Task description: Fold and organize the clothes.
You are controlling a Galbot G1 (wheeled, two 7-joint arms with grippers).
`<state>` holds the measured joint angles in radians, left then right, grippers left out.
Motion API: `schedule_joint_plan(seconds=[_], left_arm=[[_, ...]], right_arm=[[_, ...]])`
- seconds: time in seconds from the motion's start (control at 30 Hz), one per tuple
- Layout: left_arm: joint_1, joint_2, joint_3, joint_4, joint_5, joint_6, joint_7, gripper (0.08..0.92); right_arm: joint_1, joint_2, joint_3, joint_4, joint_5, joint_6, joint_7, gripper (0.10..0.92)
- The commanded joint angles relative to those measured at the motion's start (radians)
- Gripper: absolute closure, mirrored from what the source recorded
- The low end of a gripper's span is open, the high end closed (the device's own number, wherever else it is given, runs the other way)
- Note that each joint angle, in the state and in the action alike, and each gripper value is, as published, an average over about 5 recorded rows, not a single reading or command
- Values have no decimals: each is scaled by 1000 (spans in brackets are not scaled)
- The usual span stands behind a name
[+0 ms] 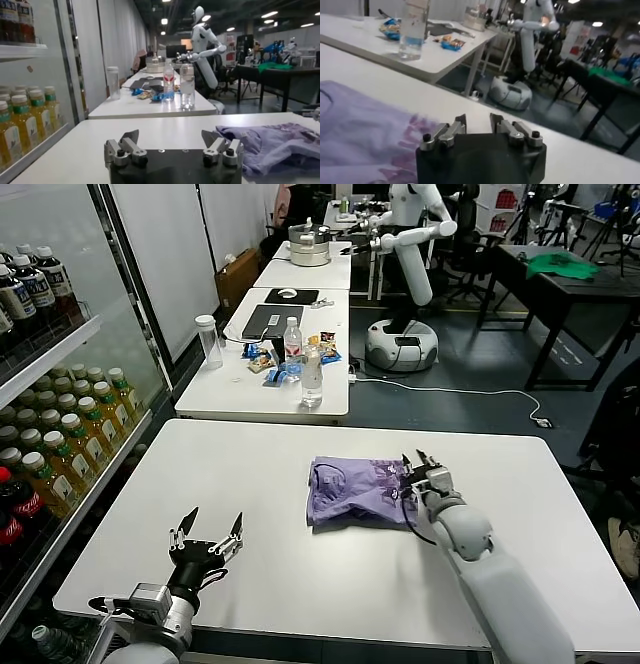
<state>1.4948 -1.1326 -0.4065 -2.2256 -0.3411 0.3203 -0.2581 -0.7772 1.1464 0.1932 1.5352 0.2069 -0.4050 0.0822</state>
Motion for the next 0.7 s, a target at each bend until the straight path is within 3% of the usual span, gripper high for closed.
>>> schedule_joint_plan(seconds=[0.03, 0.27, 0.4, 0.7], left_arm=[[1, -14, 14, 0, 3, 1, 0, 177], [10, -33, 16, -3, 9, -5, 4, 177], [29, -37, 12, -14, 20, -29, 24, 177], [59, -67, 20, -34, 26, -82, 64, 177]], right_arm=[[-270, -99, 197, 230, -92, 101, -27, 522], [-531, -18, 303, 428, -69, 94, -20, 323], [-675, 42, 368, 515, -55, 164, 2, 226], [-913, 110, 499, 703, -24, 348, 10, 203]])
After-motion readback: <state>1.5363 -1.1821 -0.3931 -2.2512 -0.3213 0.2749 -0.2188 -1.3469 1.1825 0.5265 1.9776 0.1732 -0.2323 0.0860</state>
